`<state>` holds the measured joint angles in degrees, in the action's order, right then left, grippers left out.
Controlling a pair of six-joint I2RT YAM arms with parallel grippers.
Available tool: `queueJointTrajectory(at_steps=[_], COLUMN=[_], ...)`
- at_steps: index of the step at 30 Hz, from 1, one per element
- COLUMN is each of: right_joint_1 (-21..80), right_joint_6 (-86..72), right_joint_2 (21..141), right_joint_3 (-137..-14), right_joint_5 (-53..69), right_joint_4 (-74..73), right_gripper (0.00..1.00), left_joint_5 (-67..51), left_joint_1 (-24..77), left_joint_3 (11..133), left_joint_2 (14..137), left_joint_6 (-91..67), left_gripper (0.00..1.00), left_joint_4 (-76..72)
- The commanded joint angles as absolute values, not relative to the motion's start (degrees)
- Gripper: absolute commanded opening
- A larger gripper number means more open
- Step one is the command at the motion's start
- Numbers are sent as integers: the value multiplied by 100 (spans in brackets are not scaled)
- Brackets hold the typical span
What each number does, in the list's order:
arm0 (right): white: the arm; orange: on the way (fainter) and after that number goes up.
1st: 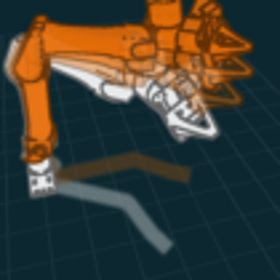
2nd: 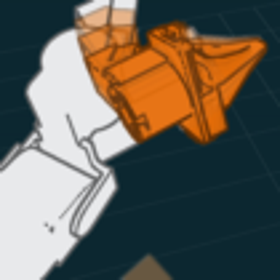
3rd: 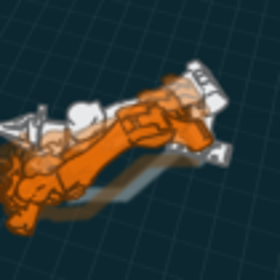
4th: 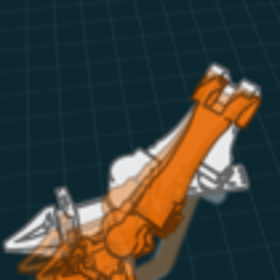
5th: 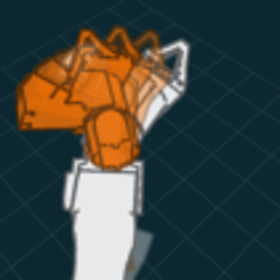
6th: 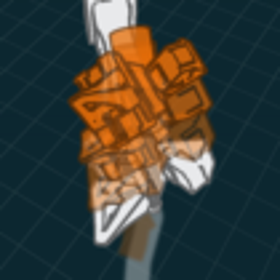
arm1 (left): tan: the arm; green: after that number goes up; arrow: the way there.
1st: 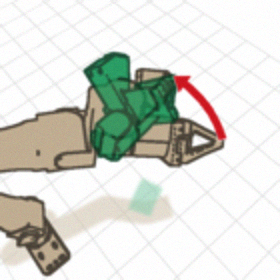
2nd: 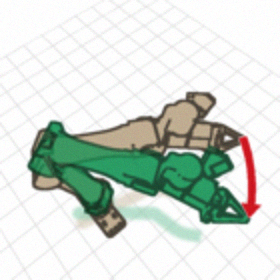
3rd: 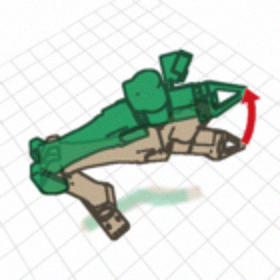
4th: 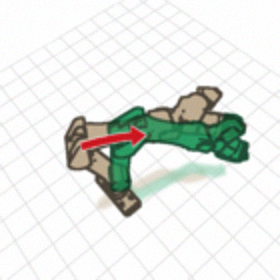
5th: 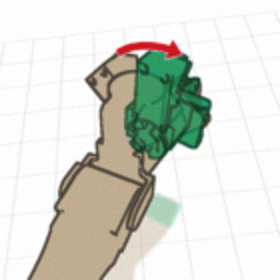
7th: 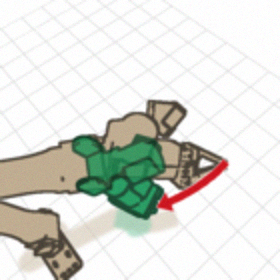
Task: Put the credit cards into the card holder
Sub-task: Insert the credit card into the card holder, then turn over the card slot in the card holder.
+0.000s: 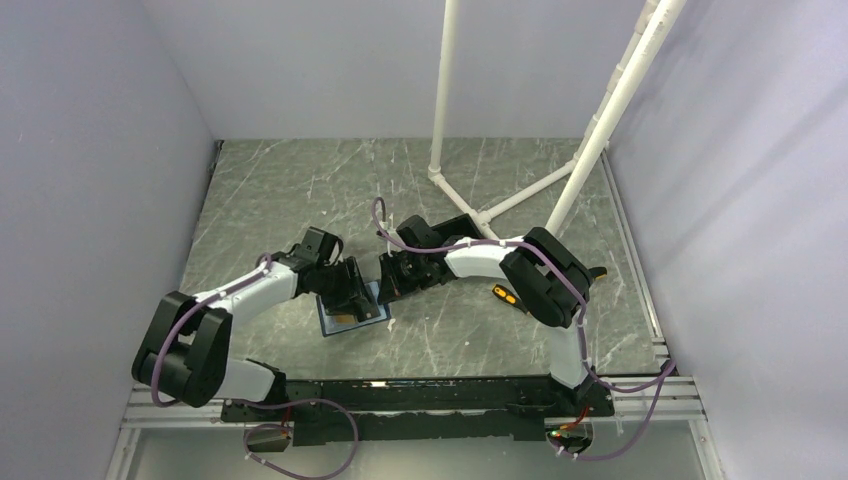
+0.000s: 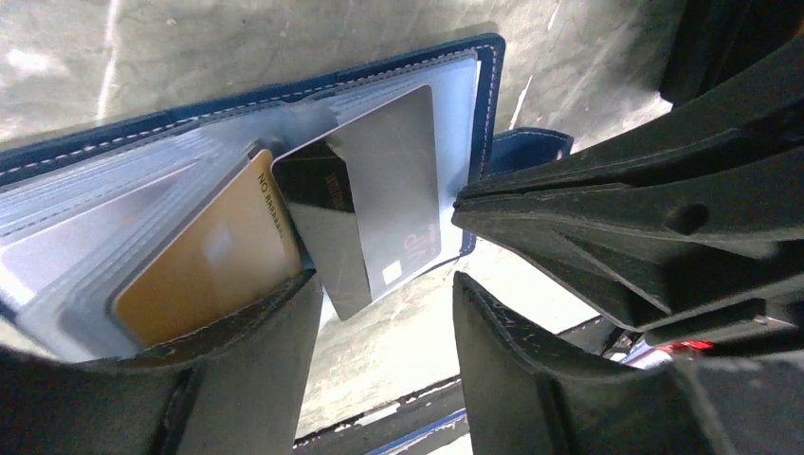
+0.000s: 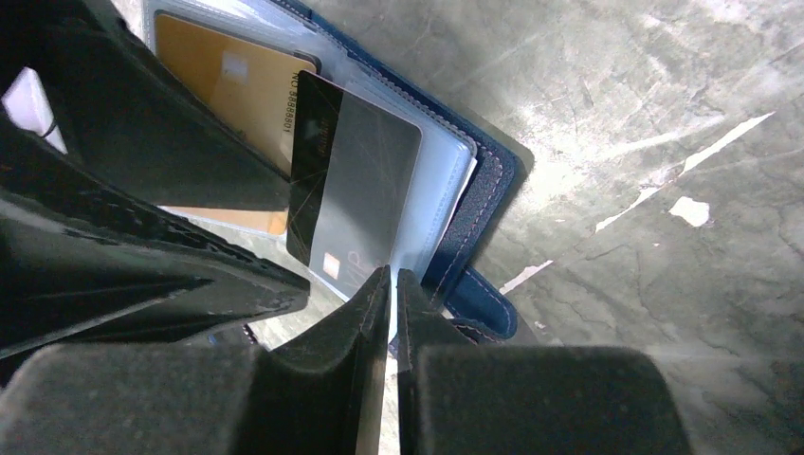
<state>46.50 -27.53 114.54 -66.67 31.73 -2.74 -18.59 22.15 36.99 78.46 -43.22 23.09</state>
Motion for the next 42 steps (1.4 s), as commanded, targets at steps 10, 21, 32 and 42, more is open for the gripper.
queueJointTrajectory(at_steps=[10, 21, 32, 42], right_joint_1=[4535, 4536, 4488, 4463], right_joint_6=[-2489, -2517, -2602, -2742], right_joint_2=[11358, 11484, 11379, 11104], right_joint_3=[-6537, -6608, -6522, -6445], right_joint_5=[2646, 2754, 2842, 2856], right_joint_4=[-579, -508, -426, -439], right_gripper=[12, 13, 14, 27], left_joint_5=[-1184, -1621, -2567, -1440], left_joint_1=[2215, 2230, 2232, 2232], left_joint_3=[4077, 3934, 3521, 4006], left_joint_2=[7993, 8336, 7775, 7217], left_joint_6=[-4037, -4035, -4238, -4100], left_gripper=[61, 60, 61, 62], left_joint_4=[2857, 1980, 1077, 2876])
